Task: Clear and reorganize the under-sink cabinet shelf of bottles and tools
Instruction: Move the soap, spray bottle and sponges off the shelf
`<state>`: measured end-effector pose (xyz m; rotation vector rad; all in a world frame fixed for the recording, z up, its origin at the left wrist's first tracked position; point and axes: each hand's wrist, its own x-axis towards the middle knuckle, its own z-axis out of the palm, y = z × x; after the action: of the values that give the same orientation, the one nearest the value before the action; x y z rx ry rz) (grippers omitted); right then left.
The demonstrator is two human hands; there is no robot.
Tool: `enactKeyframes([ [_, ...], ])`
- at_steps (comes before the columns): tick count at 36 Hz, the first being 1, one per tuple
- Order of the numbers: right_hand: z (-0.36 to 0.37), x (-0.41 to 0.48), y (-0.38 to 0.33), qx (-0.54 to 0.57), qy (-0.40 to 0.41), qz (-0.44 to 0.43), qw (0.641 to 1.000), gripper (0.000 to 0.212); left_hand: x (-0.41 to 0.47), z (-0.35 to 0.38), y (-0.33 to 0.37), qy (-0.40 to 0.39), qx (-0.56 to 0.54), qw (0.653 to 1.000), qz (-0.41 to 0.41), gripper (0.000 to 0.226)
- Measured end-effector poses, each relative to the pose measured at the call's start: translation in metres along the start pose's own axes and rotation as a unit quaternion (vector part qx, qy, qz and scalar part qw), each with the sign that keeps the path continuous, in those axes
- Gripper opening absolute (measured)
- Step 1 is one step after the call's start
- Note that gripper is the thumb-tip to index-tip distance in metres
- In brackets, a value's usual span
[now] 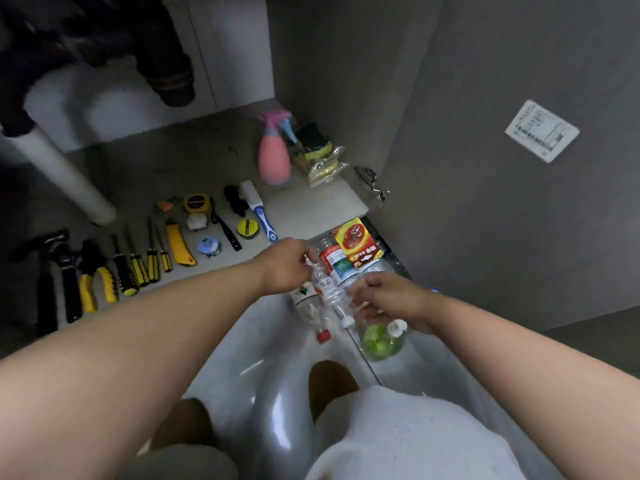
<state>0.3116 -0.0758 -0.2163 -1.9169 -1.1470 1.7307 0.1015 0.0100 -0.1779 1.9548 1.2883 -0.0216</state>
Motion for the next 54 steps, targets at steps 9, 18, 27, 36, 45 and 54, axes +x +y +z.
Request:
enactKeyframes([
  [9, -0.01, 0.078, -0.094, -0.186, 0.131, -0.102, 0.968, 0.023, 0.054, -0.039, -0.07, 0.085, -0.004, 0.996, -0.013, 0.015],
  [18, -0.021, 0.168, -0.2, -0.28, 0.235, -0.231, 0.902, 0.065, 0.097, -0.043, -0.118, 0.177, -0.179, 0.967, -0.046, 0.021],
  [27, -0.02, 0.234, -0.29, -0.184, 0.226, -0.191, 0.937, 0.067, 0.105, -0.055, -0.136, 0.221, -0.257, 0.938, -0.071, 0.027],
  [36, -0.009, 0.214, -0.28, -0.235, 0.433, -0.269, 0.828, 0.026, 0.112, -0.062, -0.118, 0.241, -0.317, 0.915, -0.058, 0.063],
  [45, -0.013, 0.167, -0.287, 0.015, 0.079, -0.319, 0.944, 0.012, 0.117, -0.074, -0.098, 0.32, -0.33, 0.888, -0.02, 0.091],
  [54, -0.015, 0.199, -0.198, 0.15, 0.233, -0.088, 0.957, 0.052, 0.117, -0.08, -0.123, 0.342, -0.393, 0.848, -0.101, 0.083],
])
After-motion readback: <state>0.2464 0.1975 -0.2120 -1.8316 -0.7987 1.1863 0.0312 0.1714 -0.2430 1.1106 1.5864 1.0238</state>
